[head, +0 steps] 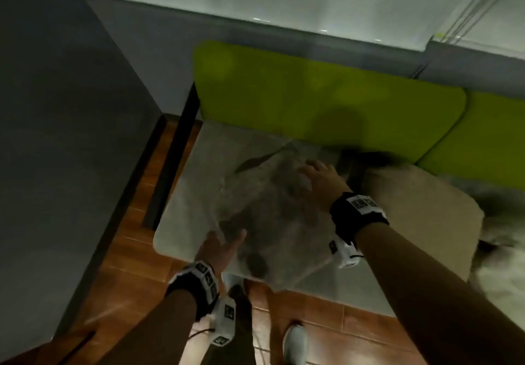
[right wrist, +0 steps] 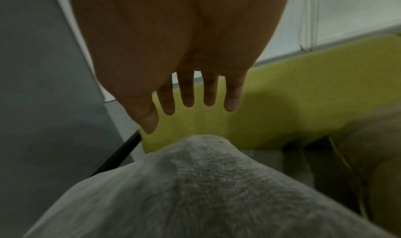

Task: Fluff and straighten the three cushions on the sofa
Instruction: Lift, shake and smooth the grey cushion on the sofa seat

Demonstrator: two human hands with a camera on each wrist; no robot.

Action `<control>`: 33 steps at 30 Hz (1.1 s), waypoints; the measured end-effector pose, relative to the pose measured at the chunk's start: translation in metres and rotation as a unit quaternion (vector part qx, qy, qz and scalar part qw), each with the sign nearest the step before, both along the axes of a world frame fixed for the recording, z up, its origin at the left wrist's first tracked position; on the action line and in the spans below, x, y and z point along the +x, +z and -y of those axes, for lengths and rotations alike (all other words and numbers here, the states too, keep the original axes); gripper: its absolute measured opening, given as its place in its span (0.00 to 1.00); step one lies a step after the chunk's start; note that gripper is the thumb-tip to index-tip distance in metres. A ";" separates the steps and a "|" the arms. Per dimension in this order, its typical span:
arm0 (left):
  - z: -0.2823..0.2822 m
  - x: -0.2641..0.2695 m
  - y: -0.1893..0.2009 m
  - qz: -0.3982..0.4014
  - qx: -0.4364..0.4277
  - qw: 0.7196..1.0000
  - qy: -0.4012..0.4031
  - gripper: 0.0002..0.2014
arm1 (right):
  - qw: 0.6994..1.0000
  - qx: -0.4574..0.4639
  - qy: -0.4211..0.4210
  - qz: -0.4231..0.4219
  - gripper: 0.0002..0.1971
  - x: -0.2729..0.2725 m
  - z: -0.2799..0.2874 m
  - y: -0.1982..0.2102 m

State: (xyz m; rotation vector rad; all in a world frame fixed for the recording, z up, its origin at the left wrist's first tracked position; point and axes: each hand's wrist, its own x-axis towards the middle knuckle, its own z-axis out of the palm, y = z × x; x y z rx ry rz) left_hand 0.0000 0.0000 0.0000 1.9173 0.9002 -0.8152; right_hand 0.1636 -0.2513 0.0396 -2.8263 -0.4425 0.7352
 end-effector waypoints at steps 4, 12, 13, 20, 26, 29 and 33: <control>-0.011 0.023 -0.043 -0.019 -0.080 0.995 0.056 0.53 | 0.970 0.004 -0.209 -0.122 0.61 0.025 0.003 -0.047; -0.034 0.077 -0.077 0.074 -0.149 0.974 0.153 0.47 | 0.885 0.089 -0.416 -0.190 0.66 0.002 -0.005 -0.076; -0.041 0.084 -0.078 0.086 -0.136 0.977 0.142 0.47 | 0.880 0.099 -0.427 -0.183 0.65 -0.001 -0.009 -0.073; -0.068 0.141 -0.017 0.126 -0.099 0.987 -0.017 0.54 | 0.794 0.293 -0.512 -0.144 0.54 -0.073 -0.020 -0.054; -0.065 0.123 -0.012 0.110 -0.092 0.989 -0.026 0.53 | 0.785 0.329 -0.504 -0.149 0.54 -0.122 -0.017 -0.072; -0.078 0.094 -0.042 0.074 -0.106 0.991 0.026 0.54 | 0.822 0.256 -0.465 -0.205 0.54 -0.127 -0.016 -0.083; -0.092 0.065 -0.054 0.077 -0.100 0.992 0.026 0.56 | 0.837 0.267 -0.424 -0.220 0.55 -0.138 -0.021 -0.078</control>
